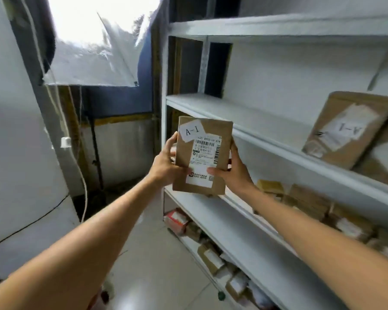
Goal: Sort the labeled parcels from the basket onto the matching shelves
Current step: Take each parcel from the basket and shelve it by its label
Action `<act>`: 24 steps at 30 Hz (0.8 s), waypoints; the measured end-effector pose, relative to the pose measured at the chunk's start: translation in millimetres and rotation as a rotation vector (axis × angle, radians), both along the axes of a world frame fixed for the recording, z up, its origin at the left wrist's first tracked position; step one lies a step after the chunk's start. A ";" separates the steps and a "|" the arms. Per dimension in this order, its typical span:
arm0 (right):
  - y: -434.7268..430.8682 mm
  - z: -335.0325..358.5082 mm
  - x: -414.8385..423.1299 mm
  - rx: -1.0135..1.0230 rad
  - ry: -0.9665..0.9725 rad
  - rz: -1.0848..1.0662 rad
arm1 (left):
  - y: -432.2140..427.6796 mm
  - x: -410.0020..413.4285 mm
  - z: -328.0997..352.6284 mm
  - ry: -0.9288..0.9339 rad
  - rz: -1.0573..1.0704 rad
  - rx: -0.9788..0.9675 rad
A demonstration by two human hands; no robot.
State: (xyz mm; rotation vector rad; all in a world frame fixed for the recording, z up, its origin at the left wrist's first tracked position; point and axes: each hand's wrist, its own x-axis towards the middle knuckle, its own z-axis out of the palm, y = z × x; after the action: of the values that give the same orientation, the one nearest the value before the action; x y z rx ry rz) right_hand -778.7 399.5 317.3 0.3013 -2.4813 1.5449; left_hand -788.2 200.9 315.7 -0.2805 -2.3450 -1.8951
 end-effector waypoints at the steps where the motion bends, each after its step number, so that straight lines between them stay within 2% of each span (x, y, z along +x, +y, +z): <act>1: 11.0 4.9 2.0 -0.007 0.008 -0.064 | 12.7 -7.9 5.6 0.018 -0.053 0.003; 6: 67.9 26.6 20.1 -0.030 0.085 -0.314 | 87.4 -32.0 32.0 0.047 -0.242 -0.009; 12: 122.9 45.0 29.1 -0.010 0.133 -0.481 | 154.3 -50.8 38.7 0.038 -0.352 0.137; 18: 145.5 65.0 -28.8 0.025 0.103 -0.521 | 178.6 -112.8 68.2 0.017 -0.363 0.133; 24: 160.9 73.6 -108.0 -0.054 0.102 -0.536 | 200.8 -177.4 91.5 0.071 -0.336 0.087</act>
State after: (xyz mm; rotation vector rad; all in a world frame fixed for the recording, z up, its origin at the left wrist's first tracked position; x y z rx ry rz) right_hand -886.7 560.4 390.9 -0.2690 -2.1883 1.3241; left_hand -965.6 401.7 407.3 -0.7614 -2.2767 -2.0799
